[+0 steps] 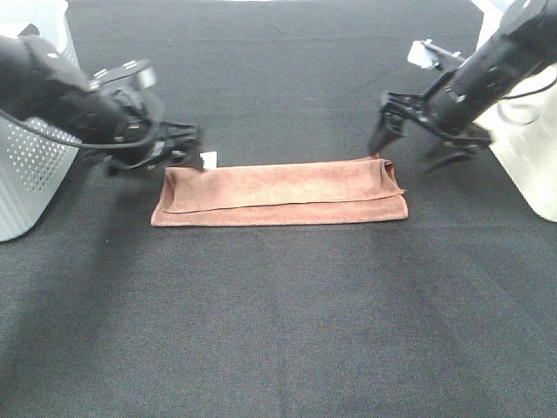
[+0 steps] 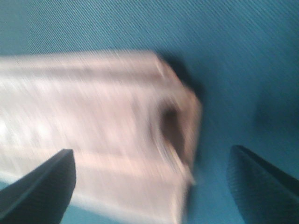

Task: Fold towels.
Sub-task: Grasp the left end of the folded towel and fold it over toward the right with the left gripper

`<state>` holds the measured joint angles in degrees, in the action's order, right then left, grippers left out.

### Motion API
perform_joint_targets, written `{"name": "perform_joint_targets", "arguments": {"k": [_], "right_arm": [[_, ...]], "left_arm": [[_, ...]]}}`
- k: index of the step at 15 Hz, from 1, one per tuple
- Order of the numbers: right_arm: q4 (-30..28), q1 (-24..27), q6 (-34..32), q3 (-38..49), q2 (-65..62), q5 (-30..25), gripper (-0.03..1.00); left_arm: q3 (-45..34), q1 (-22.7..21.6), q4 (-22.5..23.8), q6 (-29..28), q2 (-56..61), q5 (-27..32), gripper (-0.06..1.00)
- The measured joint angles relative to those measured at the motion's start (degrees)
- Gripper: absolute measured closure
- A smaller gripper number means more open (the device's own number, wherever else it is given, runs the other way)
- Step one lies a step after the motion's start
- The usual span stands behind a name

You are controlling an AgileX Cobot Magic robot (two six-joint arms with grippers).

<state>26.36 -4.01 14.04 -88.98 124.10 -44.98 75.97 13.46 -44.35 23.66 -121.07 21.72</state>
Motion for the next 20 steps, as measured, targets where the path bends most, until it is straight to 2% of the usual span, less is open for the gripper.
{"name": "perform_joint_targets", "arguments": {"k": [1,2,4,8,10,14,15,17,20], "right_arm": [[-1.95,0.0,-1.66,-0.06,-0.4,-2.35,0.14],[-2.41,0.0,-1.83,-0.06,-0.4,-2.98,0.13],[-2.46,0.0,-2.29,-0.11,-0.4,-3.5,0.13],[-2.46,0.0,-2.64,-0.11,-0.4,-3.72,0.13],[-2.46,0.0,-2.64,-0.11,-0.4,-3.9,0.13],[-2.46,0.0,-2.64,-0.11,-0.4,-3.9,0.13],[-2.46,0.0,-2.64,-0.11,-0.4,-3.9,0.13],[-2.46,0.0,-2.69,-0.11,-0.4,-3.95,0.13],[-2.41,0.0,-2.69,-0.11,-0.4,-4.41,0.13]], "left_arm": [[0.0,-1.32,3.78,-6.25,-0.29,2.18,0.19],[0.06,-1.89,5.73,-9.57,-0.8,3.32,0.19],[0.11,-2.01,6.19,-11.63,-2.12,4.18,0.19],[1.95,-1.89,2.98,-11.92,-4.53,4.47,0.2],[4.87,-1.89,2.35,-11.97,-6.47,6.53,0.33],[6.88,-1.89,1.43,-12.15,-8.31,9.34,0.88],[7.05,-1.89,1.78,-12.15,-8.31,9.85,0.91],[7.05,-1.89,5.56,-12.38,-6.99,10.49,0.91],[7.05,-1.89,16.16,-17.13,-0.63,12.2,0.91]]}}
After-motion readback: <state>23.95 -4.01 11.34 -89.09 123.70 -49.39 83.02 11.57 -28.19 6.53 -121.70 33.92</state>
